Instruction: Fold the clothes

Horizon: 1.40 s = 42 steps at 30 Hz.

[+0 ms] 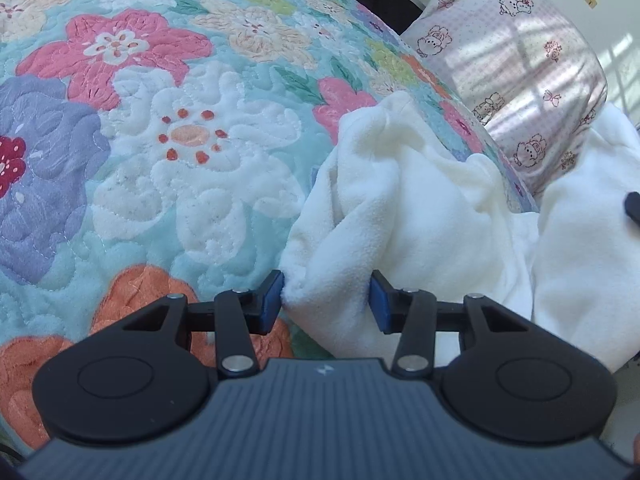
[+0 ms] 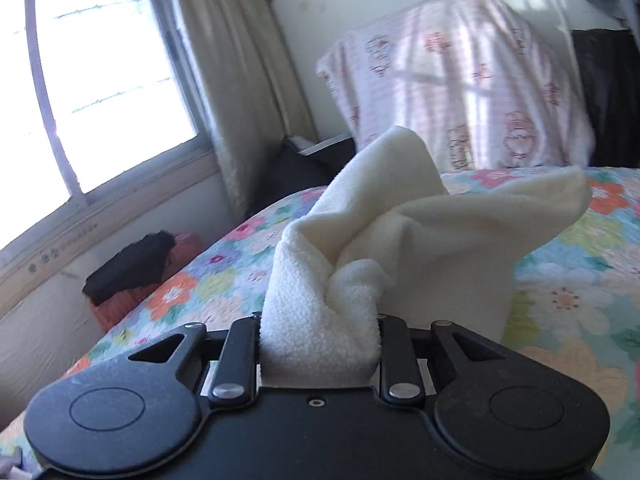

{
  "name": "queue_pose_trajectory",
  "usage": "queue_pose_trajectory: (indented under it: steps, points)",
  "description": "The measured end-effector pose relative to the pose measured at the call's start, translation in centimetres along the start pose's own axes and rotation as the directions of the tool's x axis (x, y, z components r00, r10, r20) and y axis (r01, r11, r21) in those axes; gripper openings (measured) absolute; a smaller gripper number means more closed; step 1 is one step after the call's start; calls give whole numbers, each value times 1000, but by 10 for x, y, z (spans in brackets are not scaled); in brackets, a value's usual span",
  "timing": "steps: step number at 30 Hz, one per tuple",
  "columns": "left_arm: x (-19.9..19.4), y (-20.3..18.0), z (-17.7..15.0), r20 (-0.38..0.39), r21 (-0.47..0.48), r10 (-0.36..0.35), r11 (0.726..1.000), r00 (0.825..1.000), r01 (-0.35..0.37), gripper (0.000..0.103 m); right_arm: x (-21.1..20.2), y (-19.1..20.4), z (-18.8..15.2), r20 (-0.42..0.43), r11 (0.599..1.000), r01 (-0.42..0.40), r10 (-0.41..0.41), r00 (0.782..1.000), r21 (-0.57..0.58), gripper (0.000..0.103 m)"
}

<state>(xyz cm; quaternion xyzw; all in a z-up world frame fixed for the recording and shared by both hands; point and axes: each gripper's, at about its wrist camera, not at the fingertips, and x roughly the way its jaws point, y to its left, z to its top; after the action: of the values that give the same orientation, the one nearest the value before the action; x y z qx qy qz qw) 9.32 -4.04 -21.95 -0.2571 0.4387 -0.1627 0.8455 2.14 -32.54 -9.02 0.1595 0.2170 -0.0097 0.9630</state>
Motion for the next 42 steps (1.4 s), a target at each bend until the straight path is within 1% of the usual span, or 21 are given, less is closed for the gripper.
queue_pose_trajectory:
  steps: [2,4,7,10,15,17,19,22,24,26,28,29,30,31,32,33,34,37,40,41,42]
  points:
    - [1,5,1,2,-34,-26,999,1000,26,44,35,28,-18,-91,996,-75,70,993,-54,29]
    - [4,12,2,-6,-70,-44,997,999,44,44,75,33,-47,-223,992,-122,121,967,10,28]
    - [9,21,2,-22,-120,-62,991,998,59,44,104,25,-94,-309,987,-96,131,942,127,28]
    - [12,19,3,-23,-124,-75,990,997,71,45,88,38,-106,-258,992,-119,102,961,-51,28]
    - [13,13,6,-15,-96,-94,991,996,92,47,80,18,-90,-239,984,-140,163,957,111,29]
    - [6,14,8,8,-116,-137,984,990,137,47,76,22,-82,-225,979,-158,184,957,129,29]
    - [-5,11,12,37,-95,-187,977,982,189,46,71,32,-75,-208,975,-176,201,957,134,29]
    - [-27,3,15,74,-24,-204,978,976,206,46,77,39,-72,-219,971,-173,206,954,163,29]
    - [-43,6,18,124,-16,-243,969,962,247,46,86,38,-77,-230,963,-164,212,950,213,30]
    - [-55,13,26,167,-39,-281,956,945,291,46,89,41,-84,-231,966,-156,203,952,206,30]
    - [-57,17,30,182,-51,-299,948,937,313,47,92,43,-91,-231,969,-148,193,953,199,33]
    - [-54,19,31,165,-60,-309,945,937,322,47,93,44,-94,-232,970,-145,189,954,195,37]
    - [-49,19,30,143,-71,-320,940,937,332,47,93,47,-96,-227,969,-157,199,953,189,48]
    - [-44,19,28,128,-85,-327,937,936,339,47,91,50,-96,-227,963,-197,237,945,186,55]
    - [-39,19,26,113,-99,-334,933,936,345,47,90,52,-97,-231,950,-244,286,930,194,67]
    - [-34,19,24,99,-113,-341,929,935,351,47,86,55,-99,-233,928,-308,354,906,210,70]
    - [-31,20,23,92,-117,-330,933,939,339,47,80,56,-99,-232,918,-339,383,894,207,72]
    - [-34,23,24,113,-110,-285,948,952,297,47,62,43,-94,-240,911,-355,401,884,211,72]
    - [-38,26,27,128,-118,-298,942,946,313,47,34,24,-85,-222,889,-398,444,868,225,72]
    - [-39,25,28,124,-116,-312,938,942,326,47,21,18,-81,-202,886,-412,453,868,214,72]
    - [-40,23,28,118,-106,-322,936,939,335,47,8,12,-76,-179,893,-405,439,881,196,72]
